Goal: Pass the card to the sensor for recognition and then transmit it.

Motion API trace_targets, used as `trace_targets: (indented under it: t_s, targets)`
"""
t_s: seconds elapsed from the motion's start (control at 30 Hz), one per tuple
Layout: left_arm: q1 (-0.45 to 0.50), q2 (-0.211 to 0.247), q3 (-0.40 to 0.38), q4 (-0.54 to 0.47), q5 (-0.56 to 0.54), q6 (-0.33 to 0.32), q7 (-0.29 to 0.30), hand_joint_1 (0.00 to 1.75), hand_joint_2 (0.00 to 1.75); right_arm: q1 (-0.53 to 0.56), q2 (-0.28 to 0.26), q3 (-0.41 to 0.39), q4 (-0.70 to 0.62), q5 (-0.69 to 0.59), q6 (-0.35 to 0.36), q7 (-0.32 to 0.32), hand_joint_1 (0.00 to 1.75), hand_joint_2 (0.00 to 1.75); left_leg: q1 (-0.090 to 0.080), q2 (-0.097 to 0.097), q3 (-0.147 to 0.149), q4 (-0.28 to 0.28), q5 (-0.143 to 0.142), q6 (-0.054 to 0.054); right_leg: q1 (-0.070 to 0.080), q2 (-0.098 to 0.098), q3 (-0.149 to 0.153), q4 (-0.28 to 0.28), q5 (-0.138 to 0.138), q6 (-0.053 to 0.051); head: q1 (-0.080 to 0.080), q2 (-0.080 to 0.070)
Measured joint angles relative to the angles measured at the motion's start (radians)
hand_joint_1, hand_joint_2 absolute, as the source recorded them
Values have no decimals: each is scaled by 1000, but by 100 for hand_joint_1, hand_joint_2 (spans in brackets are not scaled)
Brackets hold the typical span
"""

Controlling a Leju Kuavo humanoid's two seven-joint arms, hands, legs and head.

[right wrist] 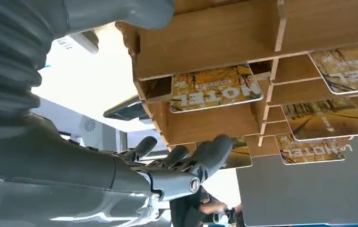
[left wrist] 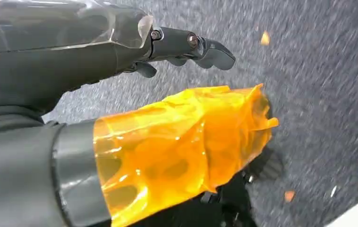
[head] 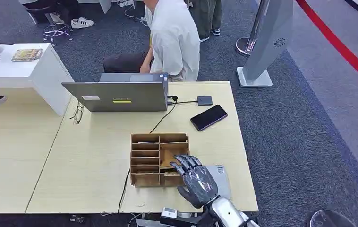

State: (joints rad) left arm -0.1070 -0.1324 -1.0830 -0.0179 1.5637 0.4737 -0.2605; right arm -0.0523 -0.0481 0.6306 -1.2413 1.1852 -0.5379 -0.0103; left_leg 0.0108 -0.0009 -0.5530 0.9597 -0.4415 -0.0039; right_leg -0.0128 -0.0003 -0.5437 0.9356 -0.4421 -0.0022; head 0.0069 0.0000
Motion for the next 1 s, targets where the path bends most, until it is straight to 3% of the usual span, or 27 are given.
trace_targets:
  t_s: [0.07,0.1,0.13,0.2,0.27,0.3,0.37,0.4,1.0]
  targets:
    - [-2,9,-5,0,-2,-15,8,0,0,-6,6,0,0,0,2,0,47,175,0,0,0,0,0,0,0,0,0,0,0,0,0,0]
    - [-2,13,-7,0,-2,-19,11,0,0,-11,10,0,1,-1,5,0,33,175,0,0,0,0,0,0,0,0,0,0,0,0,0,0]
    - [-2,16,-10,0,-2,-22,13,0,0,-14,13,0,3,-1,7,0,58,175,0,0,0,0,0,0,0,0,0,0,0,0,0,0]
    - [-2,21,-16,0,-3,-23,15,0,0,-19,16,0,5,-1,8,1,73,175,0,0,0,0,0,0,0,0,0,0,0,0,0,0]
    - [-2,23,-22,0,-3,-23,17,0,0,-23,18,0,6,-1,9,1,72,175,0,0,0,0,0,0,0,0,0,0,0,0,0,0]
    - [-2,24,-22,0,-3,-23,17,0,0,-24,19,0,6,-1,9,1,51,175,0,0,0,0,0,0,0,0,0,0,0,0,0,0]
    - [-2,26,-23,0,-4,-23,17,0,0,-28,20,0,6,-1,10,1,79,175,0,0,0,0,0,0,0,0,0,0,0,0,0,0]
    - [-2,26,-24,0,-4,-23,17,0,0,-29,21,0,6,-1,10,1,110,175,0,0,0,0,0,0,0,0,0,0,0,0,0,0]
    - [-2,27,-32,0,-3,-23,17,0,0,-45,29,0,21,-2,14,2,115,175,0,0,0,0,0,0,0,0,0,0,0,0,0,0]
